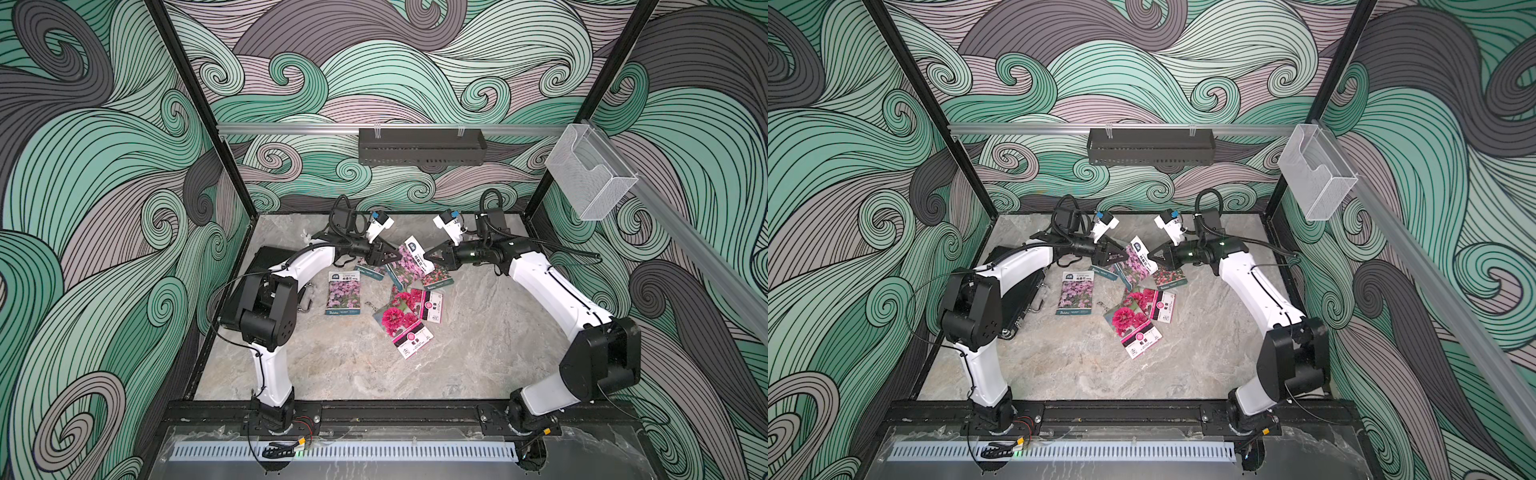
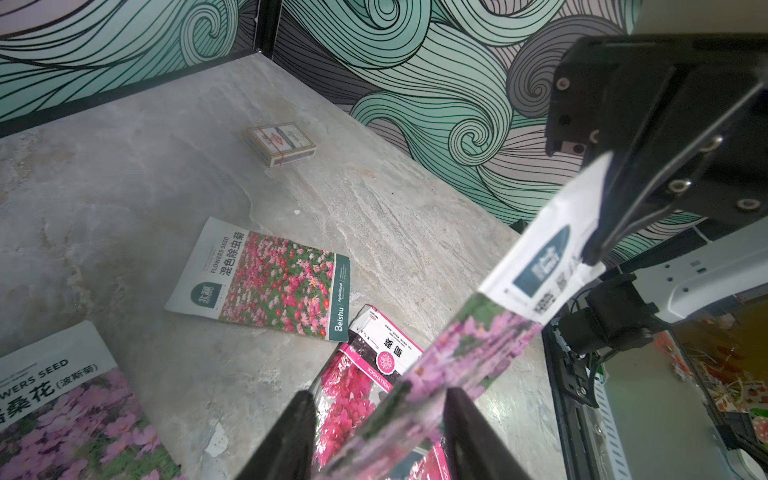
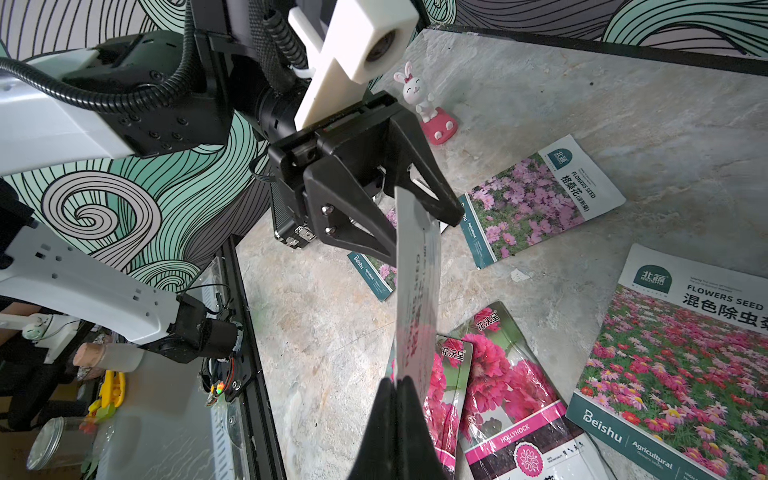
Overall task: Arrange the seed packets in a row
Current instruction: Pick up the seed packet from the center of the board.
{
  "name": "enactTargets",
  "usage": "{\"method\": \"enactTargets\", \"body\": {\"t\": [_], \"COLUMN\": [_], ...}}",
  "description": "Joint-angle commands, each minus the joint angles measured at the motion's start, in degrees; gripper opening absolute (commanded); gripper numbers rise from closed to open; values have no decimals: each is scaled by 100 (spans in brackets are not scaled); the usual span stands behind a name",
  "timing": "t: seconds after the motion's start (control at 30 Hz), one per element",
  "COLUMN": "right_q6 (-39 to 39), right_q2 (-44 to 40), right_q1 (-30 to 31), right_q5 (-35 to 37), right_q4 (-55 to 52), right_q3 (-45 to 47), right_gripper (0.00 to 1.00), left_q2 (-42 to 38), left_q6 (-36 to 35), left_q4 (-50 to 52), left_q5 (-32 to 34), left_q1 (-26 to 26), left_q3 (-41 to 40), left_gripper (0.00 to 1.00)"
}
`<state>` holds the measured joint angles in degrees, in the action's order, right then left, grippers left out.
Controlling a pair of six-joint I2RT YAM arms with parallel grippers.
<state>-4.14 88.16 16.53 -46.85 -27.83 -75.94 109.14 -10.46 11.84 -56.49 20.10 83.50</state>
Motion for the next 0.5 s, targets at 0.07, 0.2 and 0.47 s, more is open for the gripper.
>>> {"method": "enactTargets", "body": {"t": [0.07,0.2,0.47], "right_q6": [-43,-30,-60], "right_q2": [-89,-55,43], "right_q1": [31,25,25], "right_q5": [108,192,472], "right_q4": [-91,-96,-86], "right_q3": [-140,-157,-236], "right_gripper": [0,0,0], "left_q2": [-107,-115,-271], "left_q6": [140,119,263], "left_q4": [-347,-284,-263], "left_q5": [-239,-151,254], "left_q1": [139,252,329], "left_q3": [-148,-131,-222], "left_gripper": [32,15,0]}}
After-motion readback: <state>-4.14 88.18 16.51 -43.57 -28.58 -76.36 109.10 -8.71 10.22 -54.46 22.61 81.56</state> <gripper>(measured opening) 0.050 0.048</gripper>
